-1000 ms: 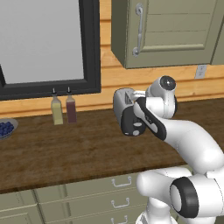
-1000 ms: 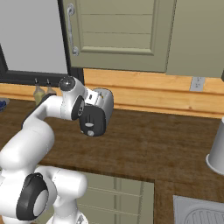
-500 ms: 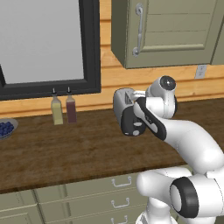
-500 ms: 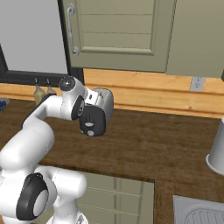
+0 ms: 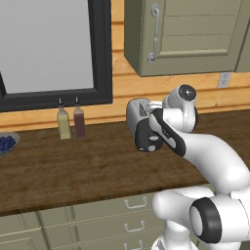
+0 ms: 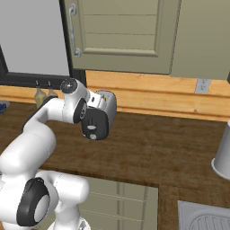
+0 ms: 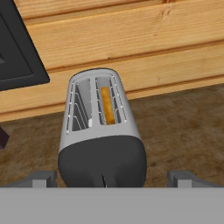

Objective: Start the toaster. Once the lever pops up, take the bread to the plate on the dining counter.

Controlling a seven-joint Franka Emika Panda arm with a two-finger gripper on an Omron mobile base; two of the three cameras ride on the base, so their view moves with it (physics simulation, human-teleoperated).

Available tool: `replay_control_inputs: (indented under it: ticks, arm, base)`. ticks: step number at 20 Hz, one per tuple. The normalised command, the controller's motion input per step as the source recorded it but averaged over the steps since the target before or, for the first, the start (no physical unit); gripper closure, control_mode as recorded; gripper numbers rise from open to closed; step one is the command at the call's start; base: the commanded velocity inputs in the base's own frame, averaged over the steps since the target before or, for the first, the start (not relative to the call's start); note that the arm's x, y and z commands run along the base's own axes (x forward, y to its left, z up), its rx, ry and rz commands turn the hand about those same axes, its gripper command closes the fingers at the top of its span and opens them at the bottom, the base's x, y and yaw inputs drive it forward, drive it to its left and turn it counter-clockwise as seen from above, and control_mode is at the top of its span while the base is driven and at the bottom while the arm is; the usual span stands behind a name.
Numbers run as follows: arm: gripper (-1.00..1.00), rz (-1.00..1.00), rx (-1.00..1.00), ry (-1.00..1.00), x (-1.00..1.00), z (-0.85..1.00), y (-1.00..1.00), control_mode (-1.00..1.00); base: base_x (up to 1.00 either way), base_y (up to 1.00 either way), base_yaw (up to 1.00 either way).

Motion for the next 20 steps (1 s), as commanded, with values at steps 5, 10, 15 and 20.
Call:
replay_control_inputs:
  ticks: [5, 10, 15, 20]
  arm:
    - [-1.0, 0.0, 0.0, 0.0, 0.0, 0.0, 0.0, -1.0]
    - [-1.0, 0.0, 0.0, 0.0, 0.0, 0.0, 0.0, -1.0]
    - [-1.0, 0.0, 0.0, 0.0, 0.0, 0.0, 0.0, -1.0]
    - [-1.0, 0.0, 0.0, 0.0, 0.0, 0.0, 0.0, -1.0]
  base:
    - [0.0, 0.0, 0.0]
    - [0.0, 0.0, 0.0]
    - [0.0, 0.0, 0.0]
    - [0.0, 0.0, 0.0]
